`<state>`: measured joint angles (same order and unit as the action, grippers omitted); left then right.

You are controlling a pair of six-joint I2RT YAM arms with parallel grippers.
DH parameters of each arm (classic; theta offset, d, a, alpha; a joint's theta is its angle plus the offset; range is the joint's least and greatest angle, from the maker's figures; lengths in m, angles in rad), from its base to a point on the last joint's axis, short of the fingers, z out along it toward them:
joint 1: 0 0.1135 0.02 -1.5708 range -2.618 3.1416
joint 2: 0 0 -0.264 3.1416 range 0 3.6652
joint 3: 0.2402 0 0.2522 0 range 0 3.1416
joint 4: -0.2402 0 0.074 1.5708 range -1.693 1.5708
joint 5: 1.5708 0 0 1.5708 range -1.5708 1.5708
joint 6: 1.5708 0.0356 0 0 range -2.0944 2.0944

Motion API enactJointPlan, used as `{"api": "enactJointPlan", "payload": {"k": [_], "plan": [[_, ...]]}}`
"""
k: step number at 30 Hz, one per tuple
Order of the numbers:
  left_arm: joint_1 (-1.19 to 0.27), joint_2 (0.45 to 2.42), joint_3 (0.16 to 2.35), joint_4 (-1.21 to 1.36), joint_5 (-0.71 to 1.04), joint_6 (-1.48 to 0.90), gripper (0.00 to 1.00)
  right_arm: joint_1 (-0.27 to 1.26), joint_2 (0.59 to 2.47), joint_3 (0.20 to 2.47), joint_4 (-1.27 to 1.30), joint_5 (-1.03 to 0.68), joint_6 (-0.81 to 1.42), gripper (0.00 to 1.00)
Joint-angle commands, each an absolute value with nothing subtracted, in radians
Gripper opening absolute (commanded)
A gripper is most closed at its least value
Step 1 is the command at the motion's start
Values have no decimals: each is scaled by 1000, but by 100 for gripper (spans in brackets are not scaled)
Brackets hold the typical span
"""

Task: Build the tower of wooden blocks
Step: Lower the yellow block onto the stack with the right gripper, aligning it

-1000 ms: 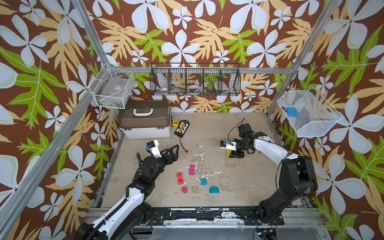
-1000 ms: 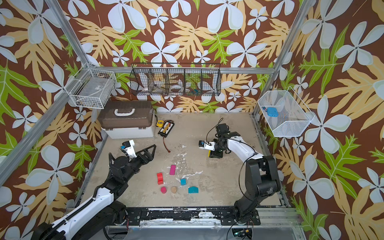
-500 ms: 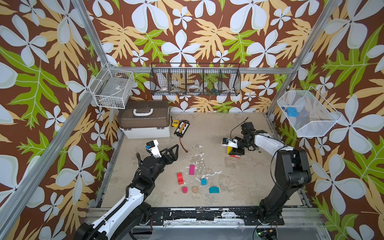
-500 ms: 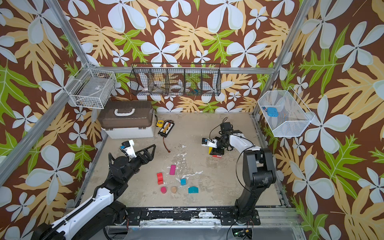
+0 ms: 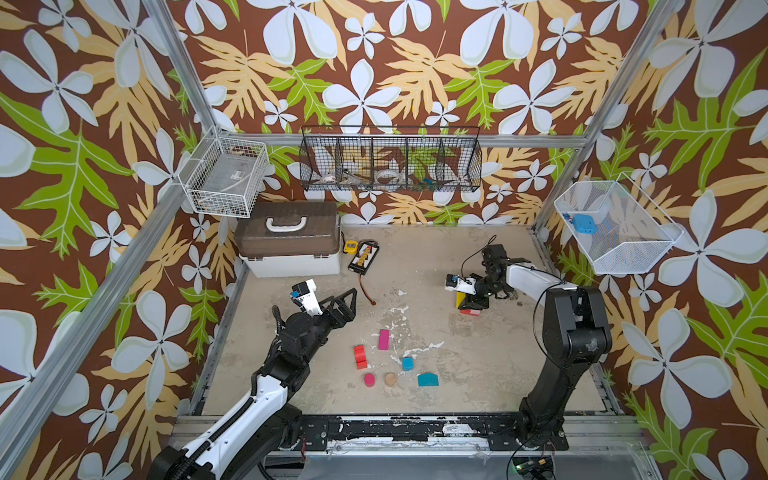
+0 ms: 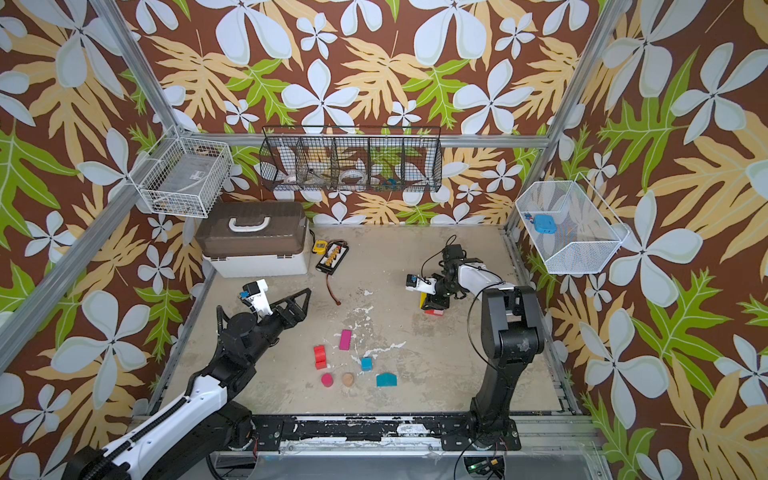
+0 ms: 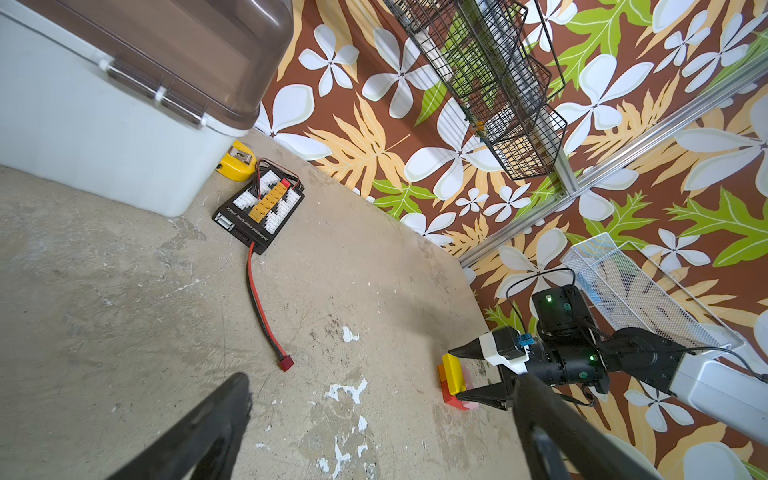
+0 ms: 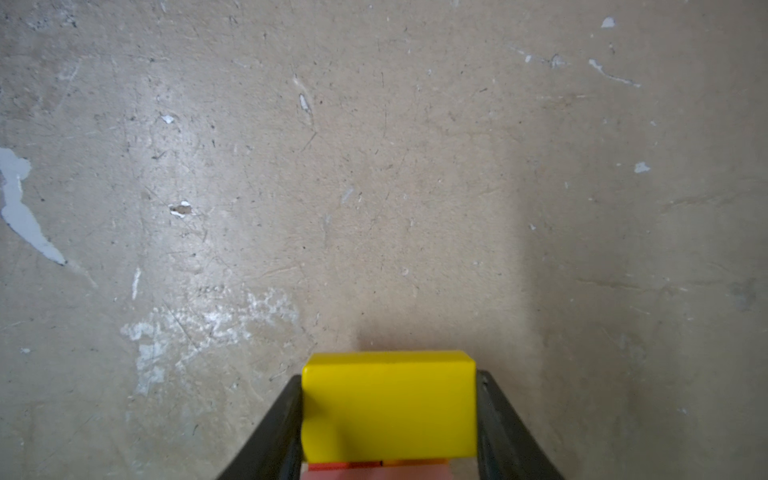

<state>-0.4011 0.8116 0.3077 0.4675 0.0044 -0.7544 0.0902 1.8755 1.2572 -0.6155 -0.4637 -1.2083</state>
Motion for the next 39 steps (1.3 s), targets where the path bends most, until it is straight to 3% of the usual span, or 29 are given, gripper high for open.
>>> {"api": "enactJointPlan", "payload": {"k": [1,23,39], "plan": [[-402,808,318,472,-8,-741,100,91,1862,1236,-605,-460,-1201,10],[-402,793,319,457,-15,-735,100,91,1852,1211,-571,-407,-1183,20],[-402,793,319,458,-16,-735,100,92,1838,1192,-545,-372,-1172,35]]}}
